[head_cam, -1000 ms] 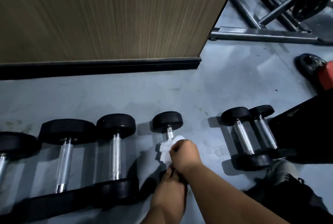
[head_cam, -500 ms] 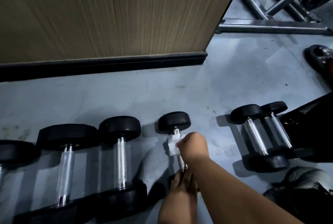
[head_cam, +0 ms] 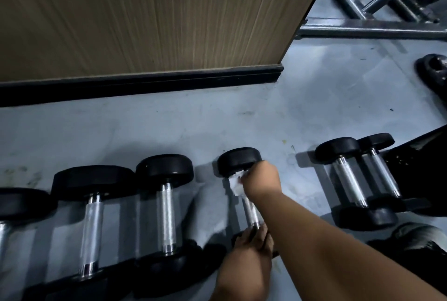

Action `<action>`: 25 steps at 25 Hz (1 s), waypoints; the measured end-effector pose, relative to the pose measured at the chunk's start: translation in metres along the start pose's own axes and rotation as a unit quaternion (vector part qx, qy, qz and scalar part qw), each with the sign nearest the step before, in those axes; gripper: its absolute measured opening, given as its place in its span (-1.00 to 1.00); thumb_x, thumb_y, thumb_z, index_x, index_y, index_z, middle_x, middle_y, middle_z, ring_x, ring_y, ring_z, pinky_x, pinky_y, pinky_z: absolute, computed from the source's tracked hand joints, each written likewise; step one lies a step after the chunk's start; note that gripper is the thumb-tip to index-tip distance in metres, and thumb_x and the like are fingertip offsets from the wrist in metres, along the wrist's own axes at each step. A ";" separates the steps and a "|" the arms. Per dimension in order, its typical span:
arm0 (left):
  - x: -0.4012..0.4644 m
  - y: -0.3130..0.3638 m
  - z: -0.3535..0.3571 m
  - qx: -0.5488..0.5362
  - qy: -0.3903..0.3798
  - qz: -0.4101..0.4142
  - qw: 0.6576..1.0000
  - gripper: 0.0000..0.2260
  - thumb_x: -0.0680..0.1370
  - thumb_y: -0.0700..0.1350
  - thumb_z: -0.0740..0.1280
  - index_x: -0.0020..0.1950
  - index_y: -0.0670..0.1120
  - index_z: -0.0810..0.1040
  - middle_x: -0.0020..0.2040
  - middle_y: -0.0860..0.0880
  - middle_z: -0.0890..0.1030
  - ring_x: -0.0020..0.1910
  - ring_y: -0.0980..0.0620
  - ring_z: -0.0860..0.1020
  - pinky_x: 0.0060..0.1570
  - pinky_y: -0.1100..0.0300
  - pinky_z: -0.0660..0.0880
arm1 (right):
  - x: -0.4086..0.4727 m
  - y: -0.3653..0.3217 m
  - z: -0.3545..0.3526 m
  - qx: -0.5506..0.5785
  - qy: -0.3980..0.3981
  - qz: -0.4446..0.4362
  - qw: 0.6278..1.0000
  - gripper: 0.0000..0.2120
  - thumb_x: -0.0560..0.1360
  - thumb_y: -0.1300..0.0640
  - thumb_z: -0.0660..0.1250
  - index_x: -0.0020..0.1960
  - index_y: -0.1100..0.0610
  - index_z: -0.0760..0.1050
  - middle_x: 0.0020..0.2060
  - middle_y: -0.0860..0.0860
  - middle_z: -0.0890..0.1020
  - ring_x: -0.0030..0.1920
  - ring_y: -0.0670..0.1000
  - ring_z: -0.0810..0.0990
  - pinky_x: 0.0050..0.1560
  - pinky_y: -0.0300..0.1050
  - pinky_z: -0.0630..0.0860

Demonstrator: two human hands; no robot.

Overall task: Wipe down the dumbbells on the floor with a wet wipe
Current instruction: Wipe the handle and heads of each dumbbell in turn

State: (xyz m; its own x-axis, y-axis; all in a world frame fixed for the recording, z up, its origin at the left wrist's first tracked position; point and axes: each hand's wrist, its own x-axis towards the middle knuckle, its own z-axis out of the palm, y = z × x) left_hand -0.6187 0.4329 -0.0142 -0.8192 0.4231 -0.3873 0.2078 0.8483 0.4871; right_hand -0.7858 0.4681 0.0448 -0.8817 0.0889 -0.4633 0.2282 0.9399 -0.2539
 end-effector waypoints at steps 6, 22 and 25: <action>0.001 -0.012 -0.034 0.095 -0.028 0.145 0.985 -0.47 0.63 -0.25 0.15 0.62 -0.11 0.18 0.60 -0.09 0.23 0.62 -0.11 0.06 0.53 -0.06 0.22 | -0.027 0.039 0.004 -0.028 -0.094 0.006 0.995 -0.78 0.46 0.06 0.47 -0.25 0.15 0.51 -0.28 0.05 0.62 -0.12 0.10 0.67 -0.22 -0.18 0.40; -0.011 -0.008 -0.039 0.052 0.024 0.098 0.994 -0.58 0.62 -0.26 0.20 0.50 -0.16 0.39 0.48 -0.12 0.41 0.46 -0.16 0.37 0.35 -0.04 0.44 | -0.040 0.060 0.010 -0.033 -0.071 -0.007 0.997 -0.70 0.48 0.12 0.44 -0.34 0.15 0.41 -0.41 0.04 0.49 -0.34 0.07 0.49 -0.46 -0.16 0.27; -0.013 -0.012 -0.030 0.027 0.049 0.085 0.995 -0.49 0.55 -0.29 0.29 0.51 -0.11 0.39 0.53 -0.05 0.36 0.49 -0.11 0.35 0.26 -0.07 0.52 | -0.025 0.046 0.016 -0.089 -0.036 -0.037 0.995 -0.77 0.51 0.14 0.35 -0.30 0.12 0.42 -0.42 0.00 0.45 -0.33 0.07 0.48 -0.38 -0.19 0.31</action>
State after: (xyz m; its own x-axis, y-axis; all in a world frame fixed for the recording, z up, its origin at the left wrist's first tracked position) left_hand -0.6268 0.4081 0.0082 -0.8174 0.5310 -0.2232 0.3740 0.7840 0.4955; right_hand -0.7468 0.5038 0.0309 -0.8598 -0.0011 -0.5106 0.0814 0.9869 -0.1392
